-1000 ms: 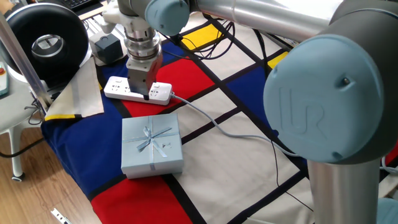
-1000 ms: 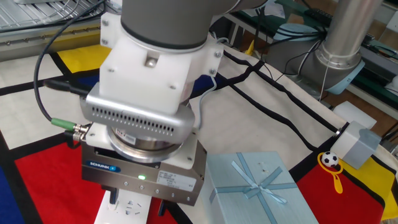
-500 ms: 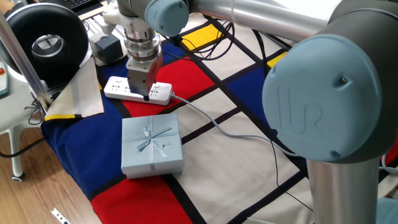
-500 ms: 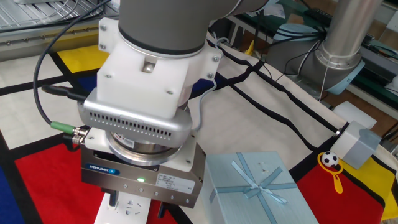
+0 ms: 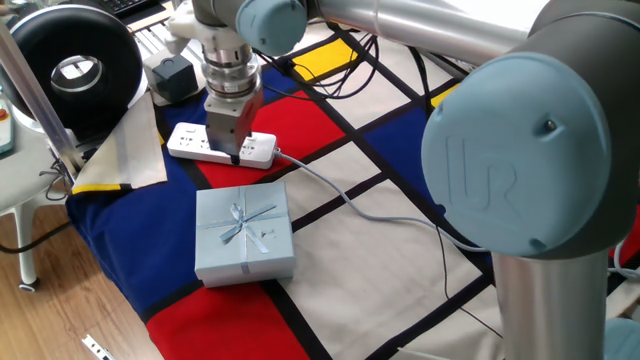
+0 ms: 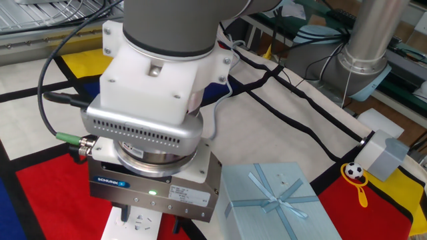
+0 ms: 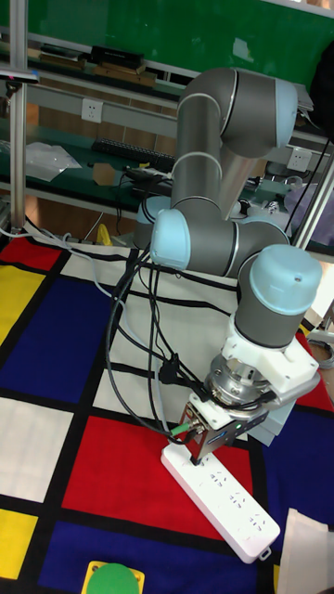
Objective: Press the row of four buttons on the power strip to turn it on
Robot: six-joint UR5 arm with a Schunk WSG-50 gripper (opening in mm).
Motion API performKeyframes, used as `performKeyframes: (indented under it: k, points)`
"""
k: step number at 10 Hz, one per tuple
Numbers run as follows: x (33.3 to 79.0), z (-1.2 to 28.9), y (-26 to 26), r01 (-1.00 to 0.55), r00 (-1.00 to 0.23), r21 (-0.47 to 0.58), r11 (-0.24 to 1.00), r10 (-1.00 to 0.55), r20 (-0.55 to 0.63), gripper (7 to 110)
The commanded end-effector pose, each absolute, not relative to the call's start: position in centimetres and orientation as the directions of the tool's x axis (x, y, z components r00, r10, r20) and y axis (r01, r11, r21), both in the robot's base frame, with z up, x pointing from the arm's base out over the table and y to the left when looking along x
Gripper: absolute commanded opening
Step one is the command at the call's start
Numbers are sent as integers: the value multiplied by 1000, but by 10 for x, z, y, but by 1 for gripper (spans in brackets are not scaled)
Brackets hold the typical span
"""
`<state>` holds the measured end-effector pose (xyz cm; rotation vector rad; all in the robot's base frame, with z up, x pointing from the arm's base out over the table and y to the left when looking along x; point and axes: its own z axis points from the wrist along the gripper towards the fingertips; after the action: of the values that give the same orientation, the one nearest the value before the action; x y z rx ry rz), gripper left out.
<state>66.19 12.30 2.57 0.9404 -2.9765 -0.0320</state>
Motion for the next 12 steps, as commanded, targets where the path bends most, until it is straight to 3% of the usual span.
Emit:
performKeyframes:
  k: [1,2,3,5,8,9,12]
  points:
    - [656,27,115,-514,-856,17,858,-514,51,66]
    - [655,27,116,-495,-867,23,869,-496,52,66]
    - [657,27,108,-522,-852,-8,853,-520,61,44]
    - [660,27,127,-552,-833,49,832,-553,9,44]
    - [672,25,123,-559,-829,24,829,-558,-21,44]
    - [679,24,117,-569,-822,19,822,-568,-25,66]
    - [694,26,115,-584,-811,29,811,-582,-50,66]
